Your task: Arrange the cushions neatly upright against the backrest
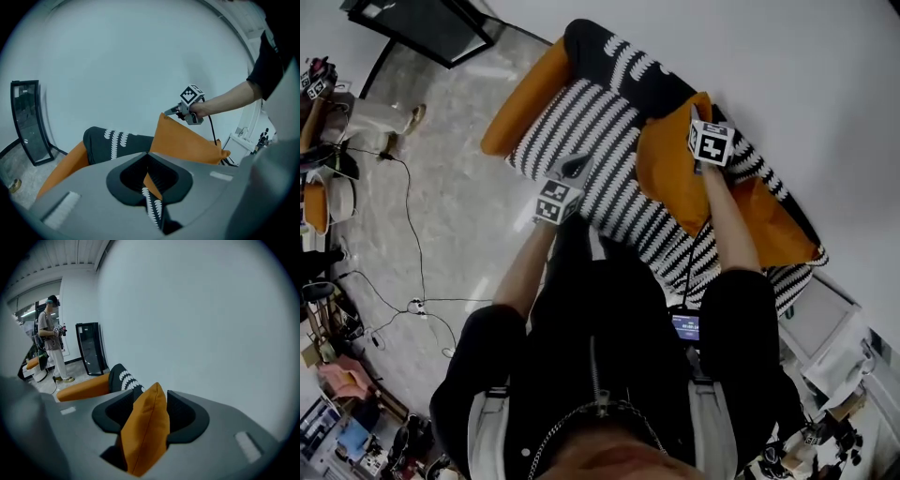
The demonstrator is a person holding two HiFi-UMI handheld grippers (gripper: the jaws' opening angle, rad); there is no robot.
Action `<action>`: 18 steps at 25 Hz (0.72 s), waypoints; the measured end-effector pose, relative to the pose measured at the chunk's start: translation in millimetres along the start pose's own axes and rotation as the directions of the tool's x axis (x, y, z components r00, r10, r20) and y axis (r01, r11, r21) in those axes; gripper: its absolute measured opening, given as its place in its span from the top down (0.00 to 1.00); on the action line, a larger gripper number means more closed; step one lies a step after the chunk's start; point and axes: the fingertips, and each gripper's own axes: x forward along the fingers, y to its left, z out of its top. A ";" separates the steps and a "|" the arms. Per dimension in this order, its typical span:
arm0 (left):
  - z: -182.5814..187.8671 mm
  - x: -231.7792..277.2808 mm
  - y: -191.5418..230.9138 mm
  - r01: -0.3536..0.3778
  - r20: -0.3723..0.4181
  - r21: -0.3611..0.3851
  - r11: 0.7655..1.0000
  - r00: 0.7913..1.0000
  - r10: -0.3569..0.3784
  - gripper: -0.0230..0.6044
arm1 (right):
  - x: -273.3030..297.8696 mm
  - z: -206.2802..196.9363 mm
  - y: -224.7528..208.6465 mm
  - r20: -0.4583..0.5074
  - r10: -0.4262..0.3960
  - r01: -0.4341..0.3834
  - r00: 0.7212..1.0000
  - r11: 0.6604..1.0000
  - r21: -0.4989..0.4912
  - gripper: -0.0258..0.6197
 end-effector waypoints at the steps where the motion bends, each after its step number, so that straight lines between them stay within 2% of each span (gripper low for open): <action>1: -0.2 5.3 6.0 0.005 0.000 -0.004 1.000 1.000 -0.005 0.95 | 9.9 2.9 -2.7 -0.018 -0.007 0.007 1.000 1.000 0.003 0.64; 5: 7.2 23.4 25.6 0.040 -0.018 -0.010 0.999 0.999 -0.040 0.95 | 38.6 13.5 -19.7 -0.095 -0.074 0.077 0.993 0.996 0.032 0.63; 9: 11.9 48.1 44.8 0.085 -0.021 -0.011 0.996 0.996 -0.085 0.95 | 63.4 3.5 -21.7 -0.200 -0.080 0.087 0.976 0.996 0.025 0.63; 12: 16.9 66.7 50.9 0.133 -0.039 -0.014 0.991 0.990 -0.133 0.95 | 66.5 -14.7 -23.6 -0.297 -0.095 0.106 0.950 0.994 0.021 0.69; 14: 21.0 78.3 52.9 0.172 -0.047 -0.008 0.985 0.984 -0.173 0.95 | 62.2 -28.0 -21.9 -0.360 -0.100 0.113 0.927 0.993 0.016 0.77; 16: 21.7 86.8 55.2 0.211 -0.058 0.003 0.977 0.976 -0.211 0.95 | 56.6 -32.8 -13.0 -0.374 -0.097 0.098 0.922 0.995 -0.017 0.85; 18: 23.6 91.7 55.6 0.248 -0.072 0.014 0.969 0.966 -0.247 0.95 | 49.3 -35.0 -1.5 -0.360 -0.095 0.083 0.928 0.995 -0.048 0.88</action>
